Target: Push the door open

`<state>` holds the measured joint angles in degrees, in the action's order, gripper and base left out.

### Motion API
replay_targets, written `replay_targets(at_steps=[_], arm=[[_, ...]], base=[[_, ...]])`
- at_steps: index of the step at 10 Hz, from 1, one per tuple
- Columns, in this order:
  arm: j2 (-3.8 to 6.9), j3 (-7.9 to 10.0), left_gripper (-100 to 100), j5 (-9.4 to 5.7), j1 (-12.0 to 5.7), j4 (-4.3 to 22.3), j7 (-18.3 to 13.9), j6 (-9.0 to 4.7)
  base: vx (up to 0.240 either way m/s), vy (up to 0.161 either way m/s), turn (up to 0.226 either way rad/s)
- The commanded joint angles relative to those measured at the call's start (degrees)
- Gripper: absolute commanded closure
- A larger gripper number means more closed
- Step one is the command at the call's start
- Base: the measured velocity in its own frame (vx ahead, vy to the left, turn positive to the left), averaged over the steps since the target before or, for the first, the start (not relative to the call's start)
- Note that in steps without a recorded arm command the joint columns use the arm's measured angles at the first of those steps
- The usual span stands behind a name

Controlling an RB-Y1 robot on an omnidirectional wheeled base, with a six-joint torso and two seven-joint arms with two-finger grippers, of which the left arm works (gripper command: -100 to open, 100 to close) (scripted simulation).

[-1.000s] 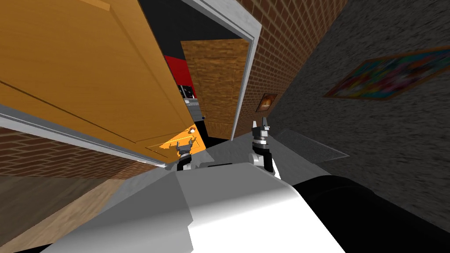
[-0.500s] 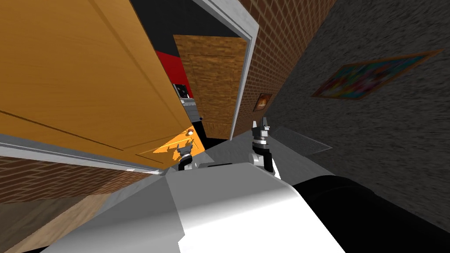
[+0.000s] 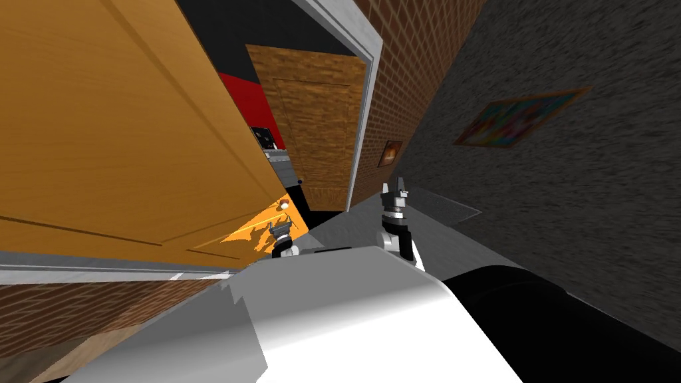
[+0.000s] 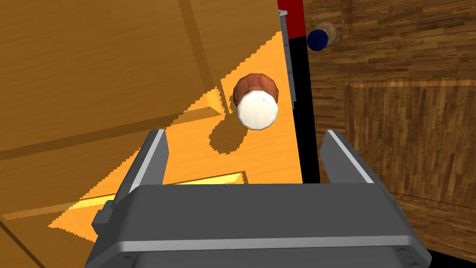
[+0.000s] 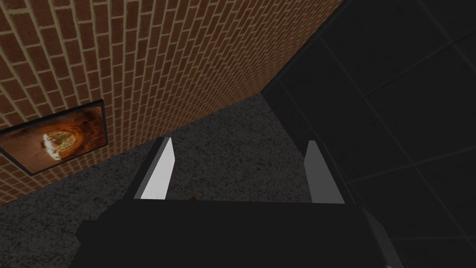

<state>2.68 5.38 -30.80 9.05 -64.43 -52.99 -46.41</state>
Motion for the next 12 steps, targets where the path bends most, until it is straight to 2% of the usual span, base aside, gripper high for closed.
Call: replay_targets(at_steps=[1, 8, 10, 11, 12], arm=[[-0.46, 0.18, -100, -1.06, -0.89, 2.2, -1.7, -0.5], [-2.3, 1.14, -100, -5.96, -3.88, 10.6, -9.1, -1.79], [-2.77, 1.31, -100, -6.86, -4.42, 12.1, -10.4, -2.02], [-2.62, 1.27, -100, -6.54, -4.46, 11.9, -9.9, -1.99], [-1.13, 1.45, -100, -6.72, -4.64, 12.3, -10.3, -2.08]], base=[[0.031, 0.092, -0.138], [0.03, 0.093, -0.146], [0.019, 0.082, -0.113], [0.003, 0.037, -0.019], [0.099, 0.077, -0.017]])
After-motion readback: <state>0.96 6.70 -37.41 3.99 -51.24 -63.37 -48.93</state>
